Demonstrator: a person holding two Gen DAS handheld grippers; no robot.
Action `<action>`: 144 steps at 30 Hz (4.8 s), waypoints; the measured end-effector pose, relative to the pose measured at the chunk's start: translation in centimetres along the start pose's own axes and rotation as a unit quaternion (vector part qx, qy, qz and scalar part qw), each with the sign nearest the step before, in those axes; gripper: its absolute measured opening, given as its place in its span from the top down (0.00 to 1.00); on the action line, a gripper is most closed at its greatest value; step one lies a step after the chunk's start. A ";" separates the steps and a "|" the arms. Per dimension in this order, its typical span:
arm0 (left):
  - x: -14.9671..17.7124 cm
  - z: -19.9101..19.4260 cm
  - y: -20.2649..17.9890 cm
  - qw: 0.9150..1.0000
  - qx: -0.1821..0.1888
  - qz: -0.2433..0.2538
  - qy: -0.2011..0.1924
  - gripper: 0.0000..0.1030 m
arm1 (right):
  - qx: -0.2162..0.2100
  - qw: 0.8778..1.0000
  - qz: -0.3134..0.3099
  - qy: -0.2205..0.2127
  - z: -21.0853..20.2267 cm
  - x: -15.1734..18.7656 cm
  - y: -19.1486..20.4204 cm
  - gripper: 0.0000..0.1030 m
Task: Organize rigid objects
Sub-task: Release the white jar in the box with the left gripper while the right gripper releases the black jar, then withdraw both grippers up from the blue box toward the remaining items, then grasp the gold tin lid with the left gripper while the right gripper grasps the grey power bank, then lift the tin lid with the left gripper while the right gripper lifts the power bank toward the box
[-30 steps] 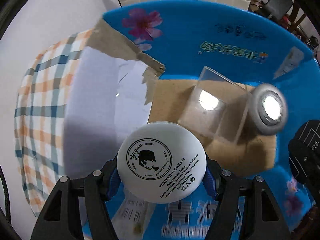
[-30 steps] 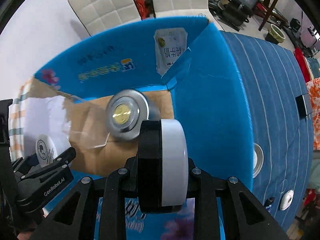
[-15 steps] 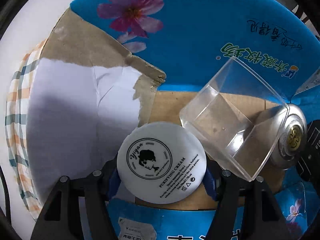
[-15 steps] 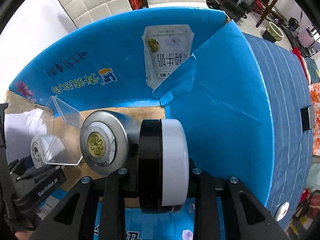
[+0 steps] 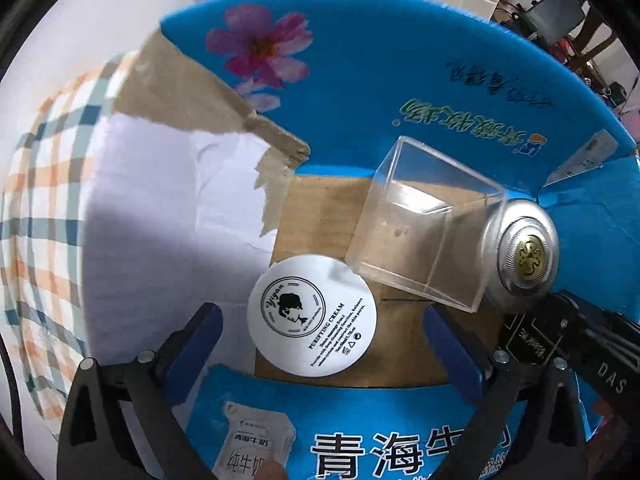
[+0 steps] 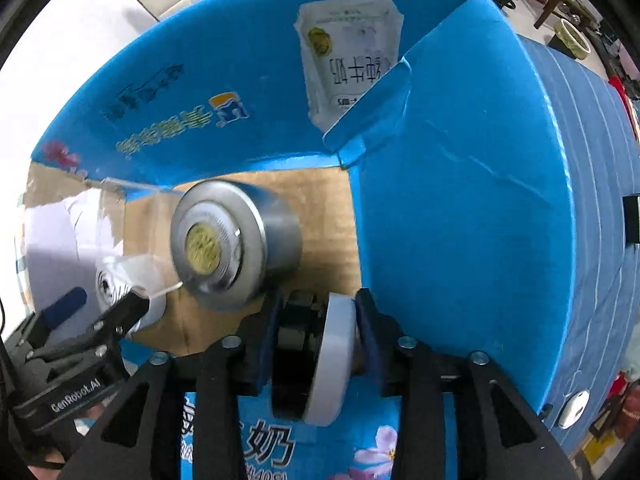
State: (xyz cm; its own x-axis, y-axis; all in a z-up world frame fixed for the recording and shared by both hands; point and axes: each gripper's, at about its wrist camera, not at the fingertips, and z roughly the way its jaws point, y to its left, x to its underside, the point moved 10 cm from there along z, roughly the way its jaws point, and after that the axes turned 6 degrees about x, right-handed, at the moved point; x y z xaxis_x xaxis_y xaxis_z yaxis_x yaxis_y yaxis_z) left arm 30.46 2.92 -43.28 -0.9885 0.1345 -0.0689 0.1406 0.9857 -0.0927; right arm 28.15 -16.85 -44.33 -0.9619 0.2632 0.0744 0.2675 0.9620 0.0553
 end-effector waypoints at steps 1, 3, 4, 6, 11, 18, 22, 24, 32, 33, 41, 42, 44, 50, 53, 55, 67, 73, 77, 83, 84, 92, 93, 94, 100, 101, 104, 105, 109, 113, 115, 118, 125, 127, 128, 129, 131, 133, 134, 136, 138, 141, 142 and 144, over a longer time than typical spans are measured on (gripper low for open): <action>0.1 -0.3 0.1 1.000 -0.001 -0.001 -0.003 0.00 | -0.002 1.000 -0.003 -0.001 -0.3 0.2 0.1 0.52; 0.3 -1.2 0.1 1.000 0.002 -0.004 -0.010 0.00 | -0.021 1.000 -0.012 -0.006 -1.1 0.9 0.6 0.30; 0.0 -1.6 0.2 1.000 0.002 -0.004 -0.015 0.00 | -0.024 1.000 -0.017 -0.008 -1.4 1.3 0.9 0.23; 0.9 -2.9 0.1 1.000 -0.002 -0.001 -0.026 0.00 | -0.012 0.999 -0.033 -0.022 -2.3 2.0 1.3 0.01; 3.0 -5.6 0.6 0.998 -0.027 0.010 -0.051 0.00 | 0.022 0.997 -0.060 -0.048 -3.8 4.5 1.3 0.00; 5.7 -8.6 2.4 0.996 -0.042 0.013 -0.082 0.00 | 0.039 0.993 -0.074 -0.085 -6.9 7.7 3.2 0.00; 6.2 -10.5 2.6 0.995 -0.037 0.010 -0.094 0.00 | 0.040 0.991 -0.074 -0.100 -9.2 8.9 3.4 0.00; 6.6 -11.8 2.7 0.994 -0.038 0.007 -0.106 0.00 | 0.037 0.991 -0.072 -0.106 -10.5 9.6 3.4 0.00; 8.4 -17.2 2.2 0.989 -0.024 -0.006 -0.147 0.00 | 0.007 0.989 -0.054 -0.134 -15.9 12.4 2.9 0.00; 8.7 -17.8 2.0 0.988 -0.021 -0.006 -0.152 0.00 | 0.005 0.989 -0.053 -0.139 -16.6 12.7 2.7 0.00; 10.1 -22.1 0.3 0.983 -0.012 0.004 -0.181 0.00 | 0.002 0.982 -0.053 -0.179 -21.8 14.7 0.7 0.00; 10.3 -22.6 0.1 0.983 -0.012 0.006 -0.184 0.00 | 0.000 0.982 -0.053 -0.180 -22.2 15.0 0.6 0.00; 10.7 -23.4 -0.3 0.982 -0.013 0.011 -0.189 0.00 | -0.008 0.982 -0.055 -0.183 -23.0 15.4 0.5 0.00; 11.9 -24.4 -1.1 0.982 -0.013 0.015 -0.190 0.00 | -0.033 0.981 -0.050 -0.186 -24.5 16.5 -0.5 0.00; 12.2 -24.3 -2.1 0.982 -0.007 0.017 -0.188 0.00 | -0.039 0.982 -0.032 -0.182 -24.0 16.7 -2.4 0.00; 12.2 -23.8 -3.2 0.983 -0.002 0.021 -0.185 0.00 | -0.037 0.984 -0.013 -0.172 -23.2 16.8 -4.6 0.00; 12.1 -13.4 -20.4 0.989 0.049 0.100 -0.093 0.00 | 0.007 0.980 0.178 -0.087 -14.3 18.0 -27.7 0.00; 12.1 -5.8 -27.8 0.993 0.032 0.108 -0.028 0.00 | -0.022 0.973 0.226 -0.046 -9.7 16.7 -34.6 0.00; 11.0 -2.5 -29.8 0.999 0.006 0.034 -0.018 0.00 | -0.031 0.971 0.232 -0.040 -7.8 14.4 -37.3 0.00; 9.3 -1.1 -33.7 0.999 -0.004 -0.023 -0.038 0.00 | -0.034 0.976 0.211 -0.043 -6.6 9.1 -39.9 0.00; 9.2 -0.6 -34.5 0.999 -0.002 -0.027 -0.031 0.00 | -0.032 0.977 0.206 -0.045 -6.5 8.5 -40.3 0.00; 8.5 5.0 -31.2 0.988 -0.046 -0.148 0.005 0.00 | -0.011 0.982 0.180 -0.057 -5.3 3.2 -42.5 0.00; 8.6 5.7 -30.4 0.984 -0.052 -0.169 0.008 0.00 | -0.011 0.982 0.176 -0.061 -5.0 2.6 -42.4 0.00; 8.6 6.2 -29.8 0.980 -0.060 -0.187 0.010 0.00 | -0.010 0.983 0.172 -0.064 -4.7 2.1 -42.2 0.00; 7.5 8.4 -29.3 0.974 -0.088 -0.208 0.024 0.00 | 0.009 0.987 0.148 -0.065 -1.7 -1.7 -41.3 0.00; 7.3 8.4 -29.4 0.973 -0.081 -0.217 0.017 0.01 | 0.014 0.987 0.145 -0.065 -1.2 -2.2 -41.2 0.00; 6.6 8.4 -29.9 0.971 -0.074 -0.227 0.000 0.03 | 0.023 0.988 0.137 -0.062 -0.1 -3.5 -41.4 0.00; 6.5 8.3 -30.2 0.972 -0.072 -0.222 -0.006 0.06 | 0.025 0.989 0.133 -0.063 0.1 -3.9 -41.4 0.00; 5.3 8.1 -31.9 0.979 -0.066 -0.192 -0.016 0.20 | 0.040 0.991 0.112 -0.061 1.2 -5.2 -41.1 0.15; 4.5 7.6 -33.9 0.984 -0.058 -0.166 -0.025 0.37 | 0.083 0.990 0.084 -0.073 1.6 -5.9 -41.0 0.33; 4.3 7.5 -34.9 0.986 -0.059 -0.153 -0.026 0.37 | 0.089 0.991 0.073 -0.075 1.6 -5.8 -40.8 0.34; 4.8 7.5 -35.8 0.989 -0.052 -0.137 -0.025 0.37 | 0.088 0.992 0.056 -0.072 1.6 -5.0 -40.5 0.37; 9.4 8.1 -39.9 0.999 -0.028 -0.045 -0.007 0.37 | 0.075 0.997 0.010 -0.033 1.9 1.6 -39.3 0.39; 10.8 8.2 -40.9 1.000 -0.022 -0.016 -0.001 0.37 | 0.068 0.998 0.003 -0.017 2.1 4.3 -39.1 0.39; 11.4 8.2 -41.4 1.000 -0.019 -0.001 -0.001 0.37 | 0.066 0.998 0.001 -0.011 2.2 5.5 -39.0 0.39; 12.0 8.2 -41.3 1.000 -0.022 0.008 -0.001 0.37 | 0.065 0.998 0.001 -0.006 2.4 6.4 -39.0 0.39; 12.6 8.2 -41.6 1.000 -0.020 0.021 -0.003 0.37 | 0.072 0.997 0.003 -0.012 2.4 7.9 -39.1 0.39; 13.0 8.1 -41.5 0.999 -0.019 0.029 0.000 0.37 | 0.075 0.997 0.011 -0.017 2.4 8.2 -39.3 0.37; 13.1 7.9 -41.1 0.999 -0.019 0.032 0.002 0.37 | 0.074 0.997 0.016 -0.016 2.5 8.2 -39.2 0.36; 13.0 8.1 -41.5 0.999 -0.021 0.043 0.010 0.37 | 0.066 0.997 0.035 -0.019 2.3 7.9 -39.3 0.33; 11.5 8.7 -41.4 0.999 -0.014 0.042 0.014 0.38 | 0.065 0.997 0.042 -0.022 2.3 7.3 -39.2 0.31; 11.2 8.9 -41.8 0.999 -0.013 0.044 0.014 0.38 | 0.080 0.996 0.041 -0.027 2.2 6.7 -39.0 0.36; 10.6 8.5 -41.0 0.999 -0.013 0.045 0.013 0.39 | 0.086 0.995 0.035 -0.031 2.1 6.7 -38.9 0.38; 10.3 8.2 -40.8 0.999 -0.016 0.045 0.006 0.39 | 0.089 0.995 0.033 -0.033 1.8 6.7 -38.4 0.39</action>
State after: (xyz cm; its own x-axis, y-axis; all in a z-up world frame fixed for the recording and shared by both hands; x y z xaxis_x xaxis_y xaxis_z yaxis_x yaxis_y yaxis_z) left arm 14.99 -36.71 -48.39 -0.9727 0.2234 -0.0629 0.2269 0.9724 -0.0550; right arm 11.36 -51.93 -47.75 -0.9460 0.3239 0.0072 0.3206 0.9390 -0.1244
